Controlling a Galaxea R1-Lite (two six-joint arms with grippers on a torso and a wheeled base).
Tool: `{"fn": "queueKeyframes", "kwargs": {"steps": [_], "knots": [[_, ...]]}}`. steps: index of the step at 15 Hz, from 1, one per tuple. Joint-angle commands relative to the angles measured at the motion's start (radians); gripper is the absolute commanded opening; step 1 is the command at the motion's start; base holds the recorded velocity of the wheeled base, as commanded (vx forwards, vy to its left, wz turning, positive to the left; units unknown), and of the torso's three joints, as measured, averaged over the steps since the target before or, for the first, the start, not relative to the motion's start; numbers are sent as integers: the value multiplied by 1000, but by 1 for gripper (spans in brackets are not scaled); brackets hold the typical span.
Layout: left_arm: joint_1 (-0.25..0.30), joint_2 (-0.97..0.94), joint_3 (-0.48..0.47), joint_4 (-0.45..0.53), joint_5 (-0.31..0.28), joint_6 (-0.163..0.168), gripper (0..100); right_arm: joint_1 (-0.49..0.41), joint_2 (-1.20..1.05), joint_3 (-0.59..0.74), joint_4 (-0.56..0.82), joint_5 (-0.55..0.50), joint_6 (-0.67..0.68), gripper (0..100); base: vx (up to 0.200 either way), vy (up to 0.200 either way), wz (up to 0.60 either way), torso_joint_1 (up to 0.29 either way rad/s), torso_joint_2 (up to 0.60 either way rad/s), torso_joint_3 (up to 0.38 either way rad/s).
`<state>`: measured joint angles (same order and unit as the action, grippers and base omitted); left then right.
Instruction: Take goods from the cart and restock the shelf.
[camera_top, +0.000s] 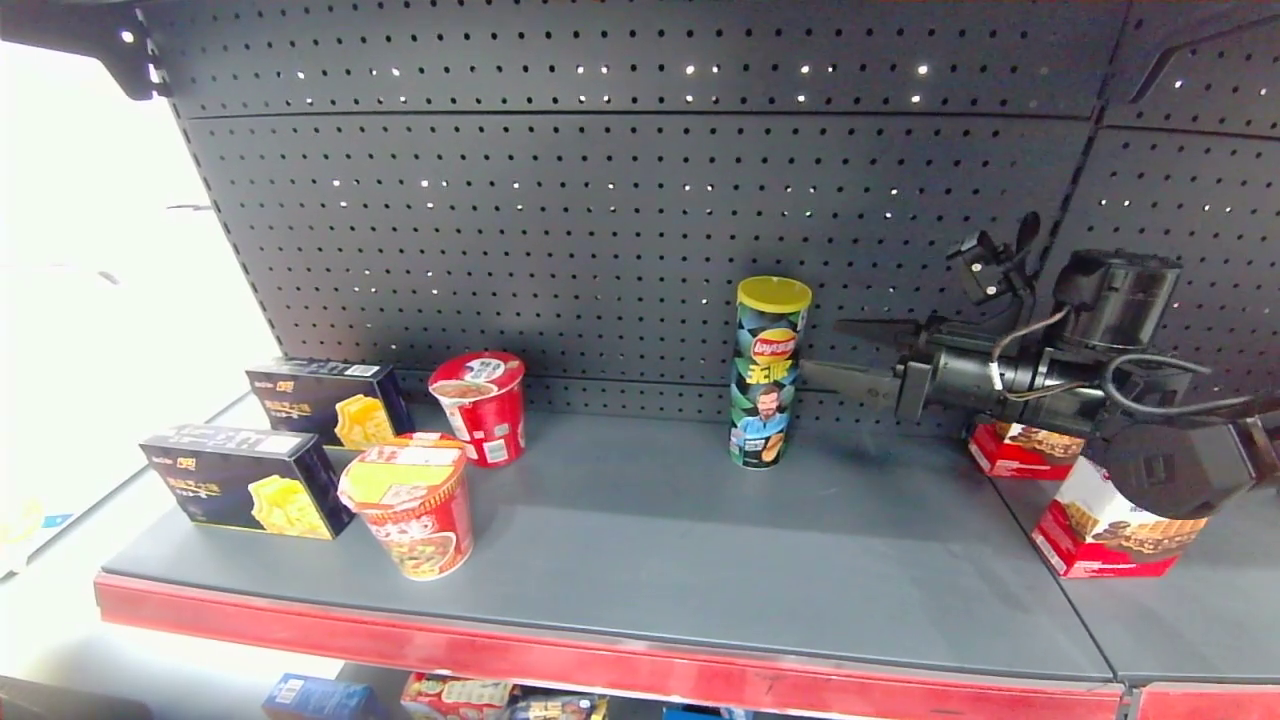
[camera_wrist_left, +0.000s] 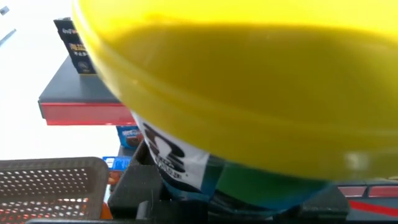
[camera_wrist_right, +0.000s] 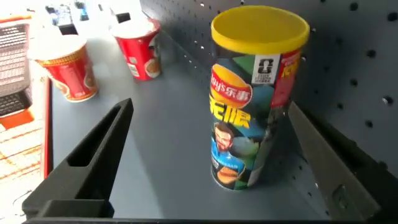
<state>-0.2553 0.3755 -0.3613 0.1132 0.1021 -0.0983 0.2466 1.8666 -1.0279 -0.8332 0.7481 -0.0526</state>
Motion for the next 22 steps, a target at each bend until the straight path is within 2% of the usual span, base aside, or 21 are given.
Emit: {"fn": "queueKeyframes", "kwargs": {"steps": [1,5,12,14,22], "knots": [[-2,-6,7,0,-1,-23,0,-12,72,-70,2,19,-7,100,0,0,0,0,0,0],[-2,-9,28,0,-7,-58,0,-4,128,-132,3,80,-13,100,0,0,0,0,0,0],[-2,-49,44,17,-5,-60,0,16,217,-213,0,83,-15,100,0,0,0,0,0,0],[-1,-50,47,19,-4,-72,0,16,232,-215,0,80,-18,100,0,0,0,0,0,0],[1,-70,71,20,-4,-72,0,25,238,-193,-3,82,-49,100,0,0,0,0,0,0]]}}
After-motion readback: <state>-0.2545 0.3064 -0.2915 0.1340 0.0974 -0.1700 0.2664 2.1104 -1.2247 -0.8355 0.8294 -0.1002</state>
